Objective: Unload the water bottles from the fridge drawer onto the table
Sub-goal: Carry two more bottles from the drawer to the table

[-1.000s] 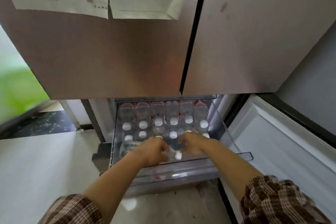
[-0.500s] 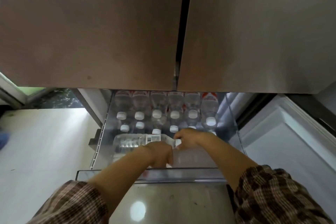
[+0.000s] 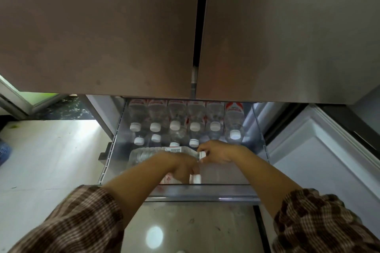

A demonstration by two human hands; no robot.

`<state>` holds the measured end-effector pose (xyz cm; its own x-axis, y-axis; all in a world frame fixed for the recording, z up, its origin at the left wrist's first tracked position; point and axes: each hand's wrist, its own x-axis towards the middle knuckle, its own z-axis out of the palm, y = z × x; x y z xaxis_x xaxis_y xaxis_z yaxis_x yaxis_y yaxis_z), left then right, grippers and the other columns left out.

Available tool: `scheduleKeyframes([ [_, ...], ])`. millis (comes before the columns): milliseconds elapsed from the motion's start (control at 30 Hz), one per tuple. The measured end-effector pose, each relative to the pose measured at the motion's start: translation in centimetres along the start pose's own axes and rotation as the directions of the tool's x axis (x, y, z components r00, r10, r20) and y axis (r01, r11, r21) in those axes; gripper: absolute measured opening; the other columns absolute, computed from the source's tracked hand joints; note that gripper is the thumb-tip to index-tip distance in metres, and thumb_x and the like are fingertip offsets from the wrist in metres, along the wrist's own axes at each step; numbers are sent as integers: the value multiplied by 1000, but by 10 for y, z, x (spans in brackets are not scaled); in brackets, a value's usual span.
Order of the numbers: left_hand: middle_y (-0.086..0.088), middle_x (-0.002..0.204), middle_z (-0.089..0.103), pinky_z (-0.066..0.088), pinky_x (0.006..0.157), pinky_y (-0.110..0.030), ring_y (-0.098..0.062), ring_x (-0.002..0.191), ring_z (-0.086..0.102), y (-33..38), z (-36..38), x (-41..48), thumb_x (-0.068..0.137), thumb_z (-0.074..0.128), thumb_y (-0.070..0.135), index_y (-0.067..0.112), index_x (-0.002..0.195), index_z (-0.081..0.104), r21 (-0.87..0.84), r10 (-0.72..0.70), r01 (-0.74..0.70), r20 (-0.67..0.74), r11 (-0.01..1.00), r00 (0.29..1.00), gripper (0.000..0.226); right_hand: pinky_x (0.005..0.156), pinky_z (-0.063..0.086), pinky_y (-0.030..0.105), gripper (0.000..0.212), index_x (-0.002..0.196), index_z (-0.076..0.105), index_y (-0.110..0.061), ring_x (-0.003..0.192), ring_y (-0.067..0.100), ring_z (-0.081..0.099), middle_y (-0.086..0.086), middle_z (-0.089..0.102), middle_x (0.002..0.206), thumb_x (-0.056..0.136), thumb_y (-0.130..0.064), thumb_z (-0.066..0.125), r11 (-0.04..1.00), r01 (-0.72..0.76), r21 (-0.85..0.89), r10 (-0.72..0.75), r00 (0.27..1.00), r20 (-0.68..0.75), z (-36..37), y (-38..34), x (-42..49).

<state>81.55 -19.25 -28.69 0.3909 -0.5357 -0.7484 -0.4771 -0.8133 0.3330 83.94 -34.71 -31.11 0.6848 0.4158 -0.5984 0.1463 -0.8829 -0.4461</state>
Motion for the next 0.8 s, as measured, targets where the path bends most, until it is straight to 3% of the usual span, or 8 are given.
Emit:
scheduleKeyframes([
  [100,-6,129,55,43,92,-32,-26,116,53,3,-14,-22,82,71,16,15,132,52,-26,9,-11,-102,1000,995,53,96,49,40,31,116,62,-14,103,24,61,8,65,115,90,-30,64,999,5,50,-5,1000,7,-8,-4,-8],
  [200,-3,120,59,48,91,-36,-24,106,56,-1,-15,-43,77,76,23,20,121,58,-43,-6,-4,-222,999,975,48,89,48,36,29,114,62,-16,95,22,60,5,64,106,89,-30,65,995,22,94,-21,1000,-7,-16,-11,-15],
  [333,5,113,63,49,84,-35,-18,99,58,-11,-12,-76,75,77,35,29,117,58,-56,-41,18,-435,998,899,46,86,58,41,27,107,60,-5,93,27,68,18,70,103,90,-24,65,964,45,261,-41,999,-21,-29,-34,-24],
  [433,6,113,64,50,82,-33,-16,98,59,-19,-8,-109,77,75,39,28,120,58,-73,-101,72,-573,995,813,47,78,58,39,28,100,61,-1,79,21,68,16,70,88,91,-28,63,958,102,268,-89,994,-62,-37,-59,-31],
  [533,8,111,65,46,77,-27,-10,90,55,-33,2,-146,76,75,43,27,118,59,-167,-220,145,-676,975,703,48,64,50,41,34,87,61,-1,67,21,59,11,62,73,89,-35,63,979,173,109,-151,971,-186,-45,-94,-39],
  [600,9,106,64,40,71,-21,-8,83,52,-42,16,-169,76,76,41,26,114,61,-268,-296,141,-729,953,617,44,60,43,37,34,82,59,-5,67,21,55,6,59,75,88,-38,60,980,189,-56,-197,943,-268,-49,-122,-45],
  [700,9,94,63,33,61,-14,-6,72,51,-46,39,-194,75,77,38,24,105,62,-378,-373,91,-795,921,479,36,55,38,36,29,78,50,-13,70,23,53,4,54,78,90,-40,53,939,163,-304,-266,904,-336,-45,-164,-58],
  [800,9,90,63,37,63,-15,-8,77,58,-44,53,-214,75,78,36,23,99,62,-450,-423,-11,-848,893,318,31,52,29,33,24,82,45,-15,70,24,48,2,50,78,90,-38,51,882,147,-447,-340,855,-391,-39,-197,-75],
])
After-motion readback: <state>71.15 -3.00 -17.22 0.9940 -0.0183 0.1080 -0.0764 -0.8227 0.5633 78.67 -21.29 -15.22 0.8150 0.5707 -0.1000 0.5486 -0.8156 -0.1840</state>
